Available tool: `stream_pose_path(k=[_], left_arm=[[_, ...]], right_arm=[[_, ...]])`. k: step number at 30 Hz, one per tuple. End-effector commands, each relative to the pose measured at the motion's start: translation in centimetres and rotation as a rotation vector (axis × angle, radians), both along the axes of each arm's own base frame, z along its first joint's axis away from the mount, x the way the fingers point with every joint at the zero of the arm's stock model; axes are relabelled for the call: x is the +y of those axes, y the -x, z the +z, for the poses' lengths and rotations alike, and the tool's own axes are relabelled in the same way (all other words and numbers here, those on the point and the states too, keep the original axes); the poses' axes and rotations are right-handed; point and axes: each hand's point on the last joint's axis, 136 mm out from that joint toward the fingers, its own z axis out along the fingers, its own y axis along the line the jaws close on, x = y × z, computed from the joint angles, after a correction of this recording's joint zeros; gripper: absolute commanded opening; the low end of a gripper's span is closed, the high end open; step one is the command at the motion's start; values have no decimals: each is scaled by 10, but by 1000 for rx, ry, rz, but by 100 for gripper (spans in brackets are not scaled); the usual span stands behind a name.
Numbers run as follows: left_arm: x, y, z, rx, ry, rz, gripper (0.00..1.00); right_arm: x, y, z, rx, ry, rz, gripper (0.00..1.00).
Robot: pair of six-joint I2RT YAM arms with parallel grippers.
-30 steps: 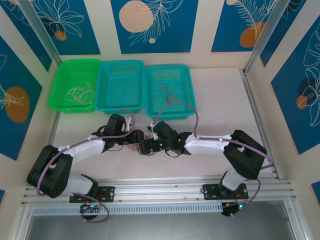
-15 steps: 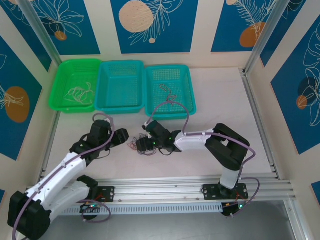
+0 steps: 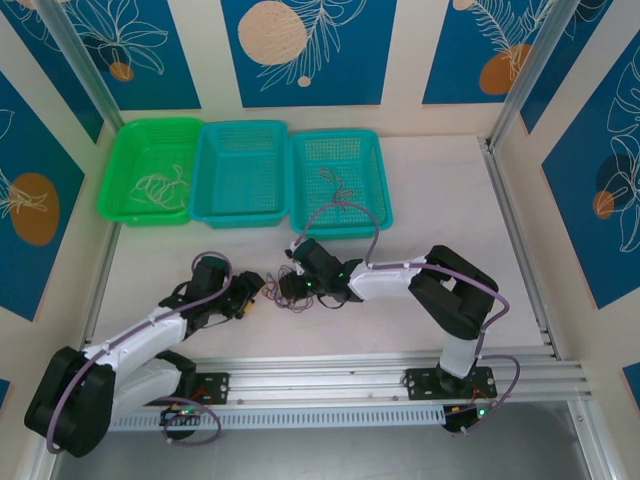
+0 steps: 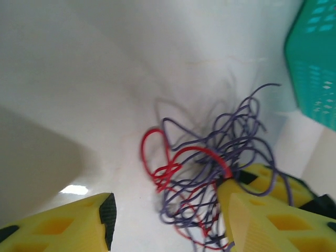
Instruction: Untangle the cables
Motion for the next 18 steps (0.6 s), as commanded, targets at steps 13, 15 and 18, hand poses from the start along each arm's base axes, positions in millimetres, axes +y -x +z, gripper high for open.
stream_pose_path(k=[13, 15, 18], left_arm=[[-10, -20, -12, 33, 18, 1, 48], [-10, -19, -16, 45, 14, -1, 36], [-7, -17, -19, 56, -2, 3, 21]], right_arm=[[11, 7, 9, 19, -42, 33, 27], [9, 7, 8, 22, -35, 25, 27], [6, 6, 7, 20, -23, 9, 27]])
